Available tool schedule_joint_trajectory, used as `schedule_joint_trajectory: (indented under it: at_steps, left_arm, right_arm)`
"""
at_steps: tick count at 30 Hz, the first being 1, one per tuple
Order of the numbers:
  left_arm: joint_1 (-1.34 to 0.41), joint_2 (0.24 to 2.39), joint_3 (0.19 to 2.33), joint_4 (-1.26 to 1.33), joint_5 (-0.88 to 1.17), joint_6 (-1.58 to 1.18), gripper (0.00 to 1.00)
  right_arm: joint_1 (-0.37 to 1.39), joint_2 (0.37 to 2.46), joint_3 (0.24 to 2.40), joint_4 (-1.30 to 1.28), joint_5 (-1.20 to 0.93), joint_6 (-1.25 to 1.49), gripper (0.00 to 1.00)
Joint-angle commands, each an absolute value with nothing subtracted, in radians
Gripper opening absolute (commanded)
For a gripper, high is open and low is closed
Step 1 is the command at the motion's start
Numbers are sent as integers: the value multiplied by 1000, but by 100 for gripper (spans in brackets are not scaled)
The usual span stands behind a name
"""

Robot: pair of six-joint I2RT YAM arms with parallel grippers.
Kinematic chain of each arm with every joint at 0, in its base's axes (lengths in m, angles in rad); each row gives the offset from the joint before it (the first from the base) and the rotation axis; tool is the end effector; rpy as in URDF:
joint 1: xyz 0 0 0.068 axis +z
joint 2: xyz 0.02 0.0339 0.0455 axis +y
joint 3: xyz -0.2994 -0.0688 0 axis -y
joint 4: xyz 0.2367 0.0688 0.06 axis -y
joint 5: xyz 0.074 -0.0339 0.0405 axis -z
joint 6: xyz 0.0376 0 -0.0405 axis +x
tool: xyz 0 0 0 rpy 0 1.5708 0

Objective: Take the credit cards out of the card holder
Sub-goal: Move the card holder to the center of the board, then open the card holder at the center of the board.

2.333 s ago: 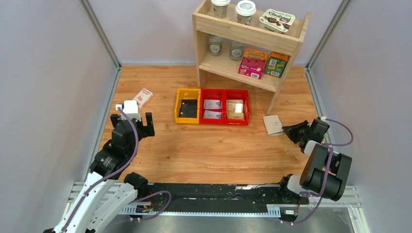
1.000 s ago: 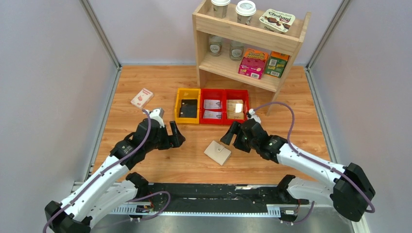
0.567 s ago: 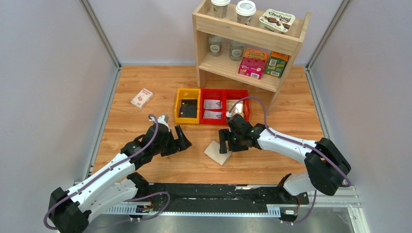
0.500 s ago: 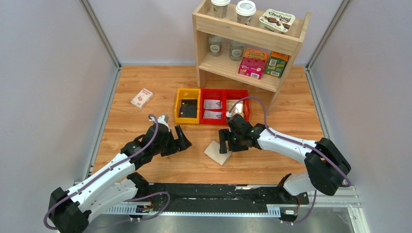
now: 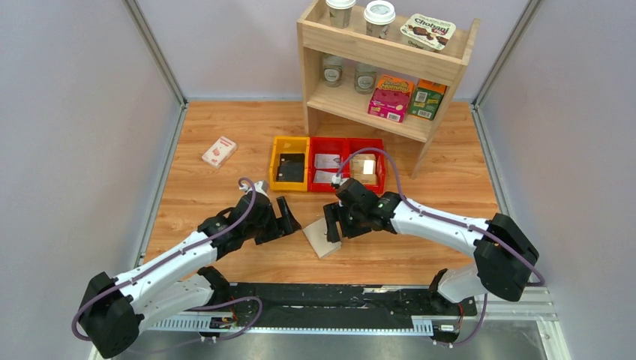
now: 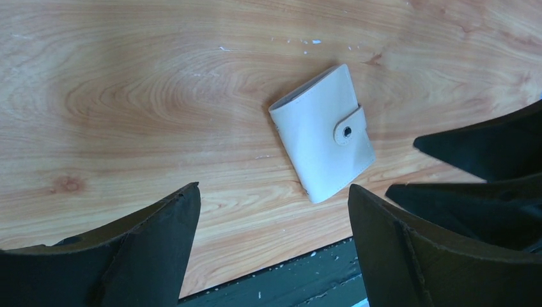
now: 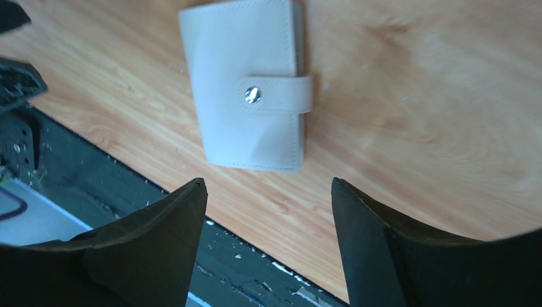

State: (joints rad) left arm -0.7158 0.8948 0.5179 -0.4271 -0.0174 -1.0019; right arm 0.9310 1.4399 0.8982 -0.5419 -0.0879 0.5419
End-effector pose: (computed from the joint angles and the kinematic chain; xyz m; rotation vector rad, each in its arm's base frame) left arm 0.1153 -0.0994 0.2354 -0.3686 2.4972 -0.7565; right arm 0.1567 0.2160 0.2412 -0.5684 2.7272 0.5558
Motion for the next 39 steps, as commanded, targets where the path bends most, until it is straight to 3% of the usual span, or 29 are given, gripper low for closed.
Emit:
schedule_joint_trajectory:
  at_steps: [1, 8, 23, 31, 37, 39]
  left_arm:
    - [-730, 945, 529, -357, 15, -1008, 92]
    - [-778, 1060, 560, -318, 21, -1003, 90]
    - [-799, 1252, 542, -163, 81, -1051, 80]
    - [-799, 1318, 520, -104, 40, -1104, 79]
    - [-798, 1368, 508, -52, 37, -1137, 73]
    - [-798, 1376, 496, -37, 38, -1149, 64]
  right_arm:
    - [891, 1419, 925, -552, -11, 511, 71]
    - [891, 1517, 931, -486, -83, 518, 52]
    - [858, 1611, 867, -379, -273, 569, 31]
    - [844, 1635, 854, -350, -307, 575, 30]
    - [838, 1646, 850, -337, -324, 572, 30]
    - [836, 1649, 850, -339, -327, 571, 30]
